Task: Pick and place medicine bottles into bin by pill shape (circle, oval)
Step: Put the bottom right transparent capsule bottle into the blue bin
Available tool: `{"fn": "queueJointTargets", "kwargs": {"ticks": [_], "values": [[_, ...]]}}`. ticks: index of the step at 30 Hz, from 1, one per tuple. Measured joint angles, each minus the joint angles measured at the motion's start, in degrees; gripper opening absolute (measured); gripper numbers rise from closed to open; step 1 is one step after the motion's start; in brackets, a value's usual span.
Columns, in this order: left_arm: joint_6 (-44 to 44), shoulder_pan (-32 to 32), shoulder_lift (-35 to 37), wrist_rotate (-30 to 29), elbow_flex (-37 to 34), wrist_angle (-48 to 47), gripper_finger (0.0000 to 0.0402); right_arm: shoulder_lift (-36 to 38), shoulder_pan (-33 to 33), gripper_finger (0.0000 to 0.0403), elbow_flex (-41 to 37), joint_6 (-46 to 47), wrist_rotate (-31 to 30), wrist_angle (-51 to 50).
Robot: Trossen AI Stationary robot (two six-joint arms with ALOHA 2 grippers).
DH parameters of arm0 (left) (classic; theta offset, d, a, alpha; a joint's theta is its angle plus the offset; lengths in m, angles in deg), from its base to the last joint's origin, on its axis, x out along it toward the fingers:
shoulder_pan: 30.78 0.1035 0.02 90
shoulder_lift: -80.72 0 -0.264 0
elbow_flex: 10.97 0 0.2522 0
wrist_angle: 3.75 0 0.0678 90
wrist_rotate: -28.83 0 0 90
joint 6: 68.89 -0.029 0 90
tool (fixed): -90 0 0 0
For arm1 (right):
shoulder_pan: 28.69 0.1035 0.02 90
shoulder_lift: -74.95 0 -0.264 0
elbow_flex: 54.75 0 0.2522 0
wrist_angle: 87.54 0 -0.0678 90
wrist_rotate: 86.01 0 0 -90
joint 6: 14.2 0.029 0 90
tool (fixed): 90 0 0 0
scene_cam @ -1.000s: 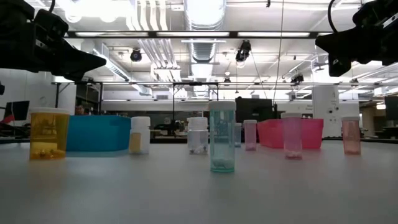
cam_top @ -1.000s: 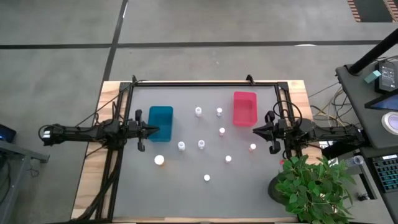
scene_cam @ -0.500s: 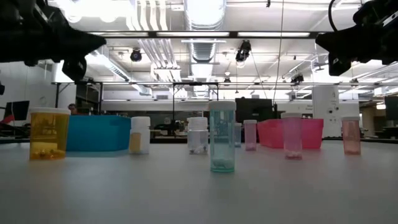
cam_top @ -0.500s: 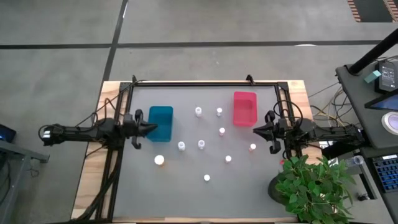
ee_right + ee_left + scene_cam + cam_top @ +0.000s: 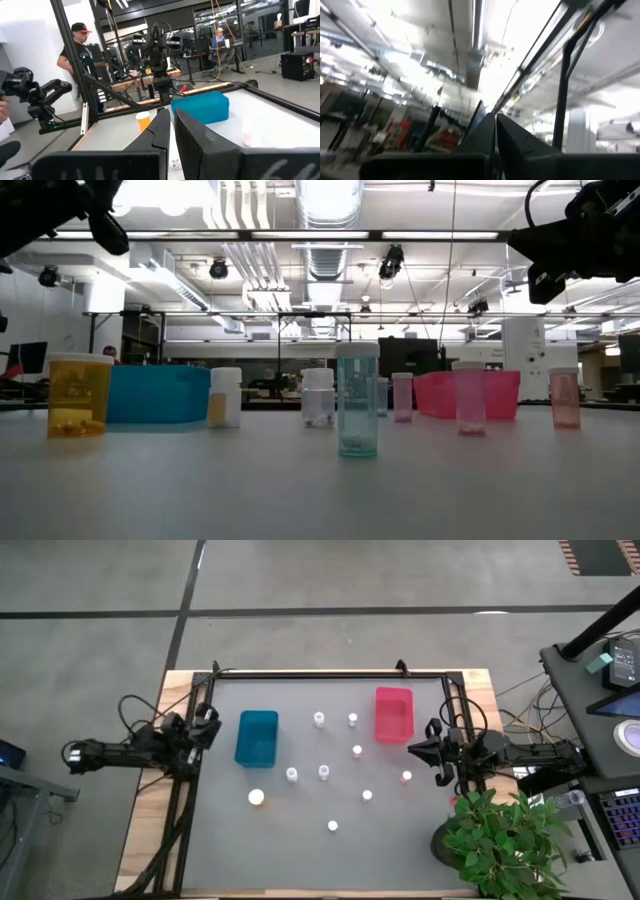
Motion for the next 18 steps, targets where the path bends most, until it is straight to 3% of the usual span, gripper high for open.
{"fn": "queueJointTargets", "kwargs": {"ticks": [7, 12, 18], "values": [[-0.1, 0.0, -0.2, -0.1, 0.2, 1.3, 0.0000, 0.0, 0.0, 0.0018, 0.0, -4.8, -0.7, 2.3], [-0.2, 0.0, -0.8, -4.4, 0.3, 2.4, 0.0000, 0.0, 0.0, 0.0018, 0.0, -7.1, -5.4, 6.4], [-1.5, 0.0, -3.9, -8.8, 1.4, 3.6, 0.0000, 0.0, 0.0, 0.0018, 0.0, -11.6, -5.9, 14.1]]}}
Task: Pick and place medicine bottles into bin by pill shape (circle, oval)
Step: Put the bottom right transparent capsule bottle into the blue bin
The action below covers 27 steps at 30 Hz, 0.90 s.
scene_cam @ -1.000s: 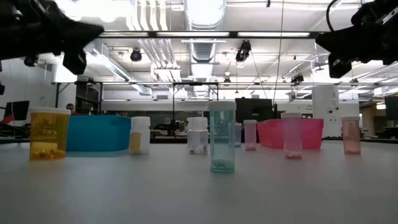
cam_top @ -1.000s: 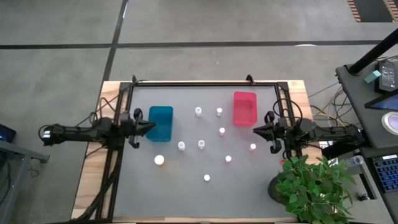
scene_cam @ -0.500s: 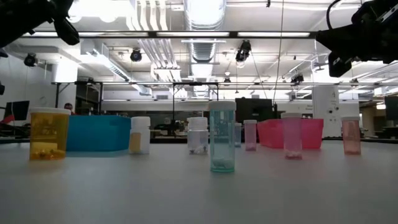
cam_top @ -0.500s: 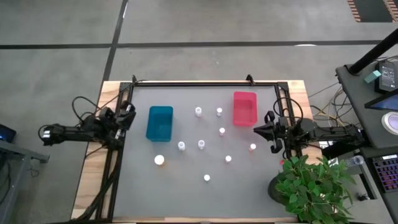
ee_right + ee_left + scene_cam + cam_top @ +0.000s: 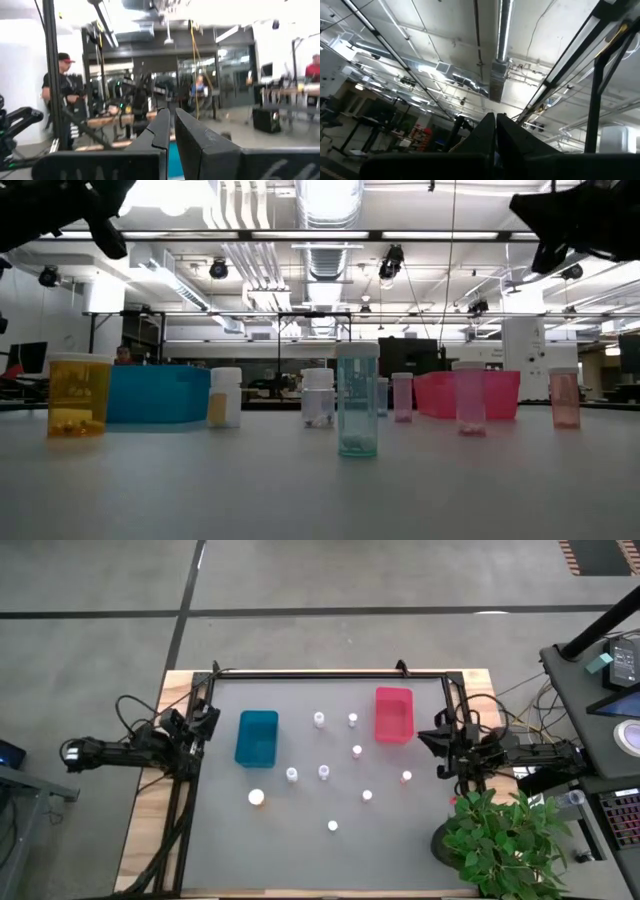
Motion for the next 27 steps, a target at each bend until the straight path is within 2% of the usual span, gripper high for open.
{"fn": "queueJointTargets", "kwargs": {"ticks": [10, 27], "values": [[-0.3, 0.0, -13.2, -0.2, 8.9, 0.0, 0.0000, -1.6, 0.0, 0.0018, 3.0, -5.6, -0.1, 2.9], [1.7, 0.0, -40.6, 1.2, 23.6, -0.3, 0.0000, -16.4, 0.0, 0.0018, 12.2, -18.4, -0.1, 2.0]]}}
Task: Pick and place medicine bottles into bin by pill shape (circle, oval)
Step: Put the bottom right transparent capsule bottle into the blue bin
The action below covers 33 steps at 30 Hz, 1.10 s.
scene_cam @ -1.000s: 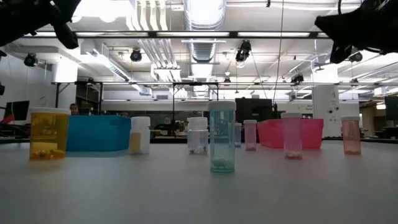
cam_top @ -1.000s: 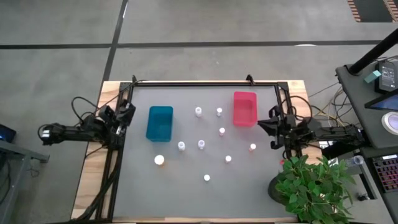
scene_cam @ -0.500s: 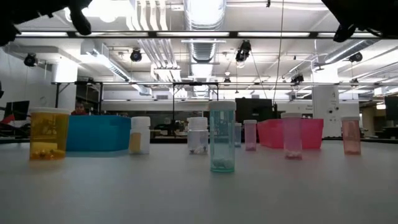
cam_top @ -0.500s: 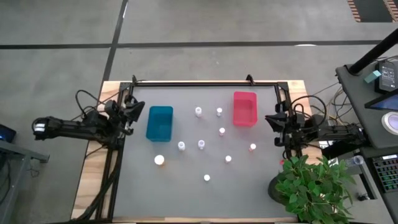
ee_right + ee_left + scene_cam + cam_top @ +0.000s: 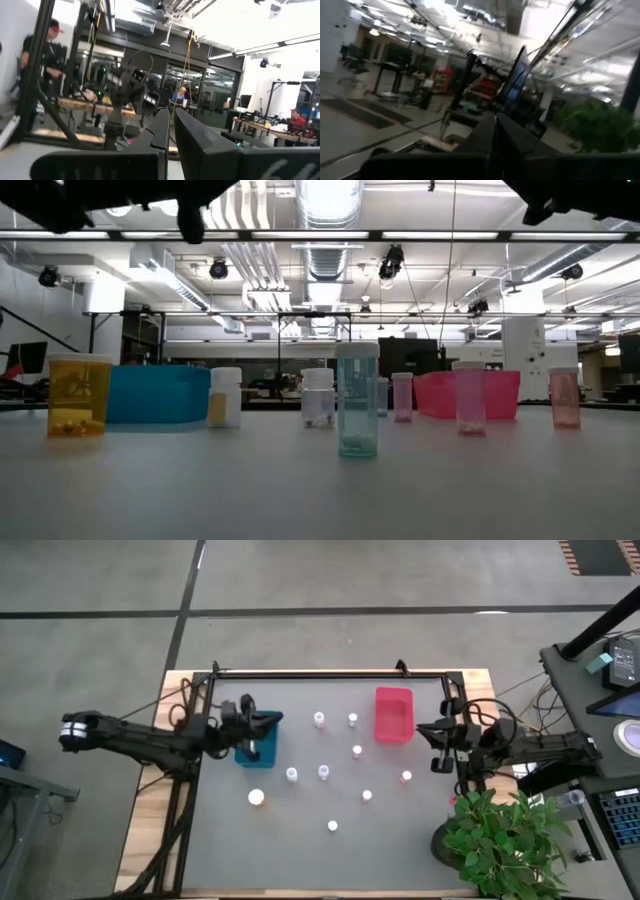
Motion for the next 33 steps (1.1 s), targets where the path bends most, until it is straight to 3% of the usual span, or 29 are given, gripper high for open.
{"fn": "queueJointTargets", "kwargs": {"ticks": [6, 17, 26, 33], "values": [[0.6, 0.0, -6.8, 5.2, 6.7, -6.7, 0.0000, -3.2, 0.0, 0.0018, 2.3, -3.5, 0.1, 0.2], [3.6, 0.0, -12.4, 5.2, 22.1, -32.9, 0.0000, -4.9, 0.0, 0.0018, 3.8, -7.3, 0.0, -1.2], [-0.3, 0.1, -20.1, 6.3, 38.9, -55.9, 0.0000, -4.9, -0.1, 0.0018, 3.0, -9.3, 0.0, -1.9], [0.0, -0.8, -26.4, 6.7, 44.4, -63.6, 0.0000, -4.8, -0.1, 0.0018, 3.0, -8.8, 0.0, -1.0]]}}
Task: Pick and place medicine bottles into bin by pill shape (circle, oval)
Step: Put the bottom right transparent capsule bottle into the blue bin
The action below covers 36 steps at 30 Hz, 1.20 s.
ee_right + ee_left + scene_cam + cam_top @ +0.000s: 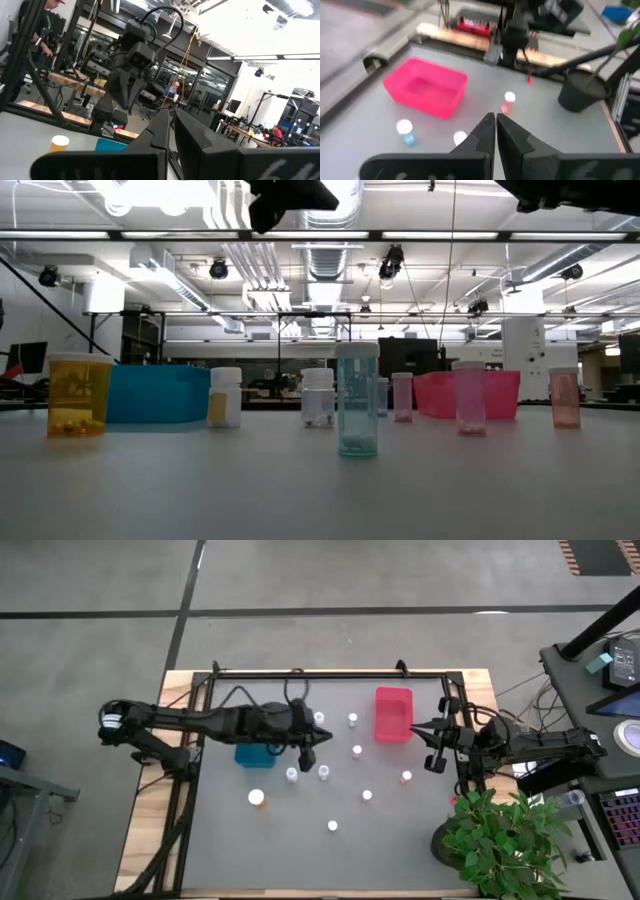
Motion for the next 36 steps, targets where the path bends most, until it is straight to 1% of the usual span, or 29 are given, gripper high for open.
{"fn": "queueJointTargets", "kwargs": {"ticks": [4, 9, 14, 17, 20, 26, 28, 30, 33, 36], "values": [[1.4, -2.1, -4.1, 0.7, 0.0, -2.5, 0.0000, 0.0, 0.0, 0.0018, 0.0, 0.1, 0.0, 0.0], [1.0, -4.6, -9.8, 0.7, 0.0, -2.1, 0.0000, 0.0, 0.0, 0.0018, 0.0, 0.1, 0.0, -0.1], [-0.1, -5.1, -14.6, 0.6, 0.0, -2.7, 0.0000, 0.0, 0.0, 0.0018, 0.0, 0.1, 0.0, -0.4], [0.0, -5.1, -17.1, 0.6, 0.0, -3.4, 0.0013, 0.0, 0.0, 0.0018, 0.0, 0.1, 0.0, -0.4], [-0.2, -5.1, -18.7, 0.6, 0.0, -5.3, 0.0047, 0.0, 0.0, 0.0018, 0.0, 0.1, 0.0, -0.4], [-4.7, -5.2, -19.7, 0.2, 0.0, -8.0, 0.0146, 0.0, 0.0, 0.0018, 0.0, 0.1, 0.0, -0.4], [-5.0, -5.2, -19.7, -0.7, 0.0, -8.1, 0.0177, 0.0, 0.0, 0.0018, 0.0, 0.1, 0.0, -0.4], [-5.1, -5.2, -19.5, -2.9, 0.0, -8.1, 0.0203, 0.0, 0.0, 0.0018, 0.0, 0.1, 0.0, -0.4], [-5.1, -5.2, -19.3, -5.8, 0.0, -8.1, 0.0233, 0.0, 0.0, 0.0018, 0.0, 0.1, 0.0, -0.4], [-5.9, -5.2, -19.4, -5.6, 0.0, -8.2, 0.0250, 0.0, 0.0, 0.0018, 0.0, 0.1, 0.0, -0.5]]}}
